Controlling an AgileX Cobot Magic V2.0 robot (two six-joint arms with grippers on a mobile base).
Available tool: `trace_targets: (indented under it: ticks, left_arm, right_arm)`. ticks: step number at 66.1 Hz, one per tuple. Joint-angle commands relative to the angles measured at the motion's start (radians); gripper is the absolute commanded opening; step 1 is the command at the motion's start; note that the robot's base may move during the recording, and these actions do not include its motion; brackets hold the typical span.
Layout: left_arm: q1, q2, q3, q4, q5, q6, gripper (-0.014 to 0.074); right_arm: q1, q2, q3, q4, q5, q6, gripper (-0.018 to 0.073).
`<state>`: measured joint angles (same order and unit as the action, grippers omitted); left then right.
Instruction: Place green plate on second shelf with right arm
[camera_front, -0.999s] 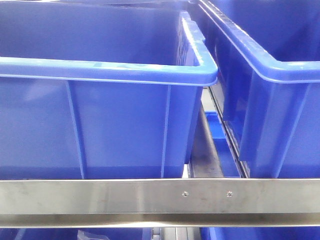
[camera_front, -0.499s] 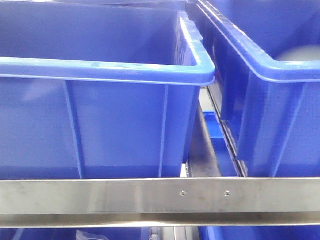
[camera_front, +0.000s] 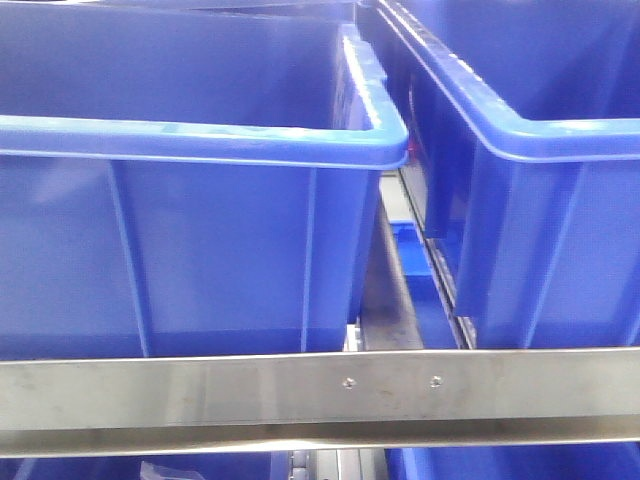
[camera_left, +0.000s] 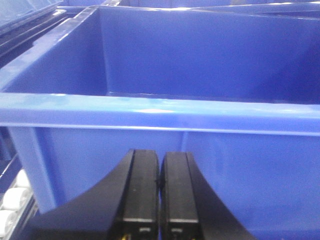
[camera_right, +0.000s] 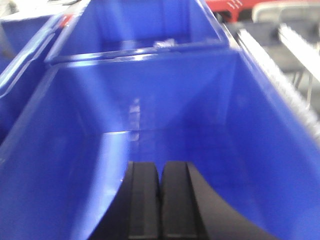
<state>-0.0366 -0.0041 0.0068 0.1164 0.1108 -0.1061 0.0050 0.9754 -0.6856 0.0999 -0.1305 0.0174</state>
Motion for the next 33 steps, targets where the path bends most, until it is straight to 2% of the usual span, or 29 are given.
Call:
trace_targets:
  ticks: [1,26,33]
  left_arm:
    - [-0.002,-0.017,0.041,-0.004,-0.086,-0.003,0.0130]
    - [-0.002,-0.017,0.041,-0.004,-0.086,-0.003,0.0130]
    - [-0.002,-0.017,0.041,-0.004,-0.086,-0.003,0.0130]
  right_arm:
    - [-0.002,-0.033,-0.041,-0.024,-0.056,-0.005,0.0017]
    - [-0.008,-0.032,-0.039,-0.044,-0.051,-0.017,0.0017]
    - [-0.028,-0.111,-0.021,-0.050,-0.021,-0.017,0.0017]
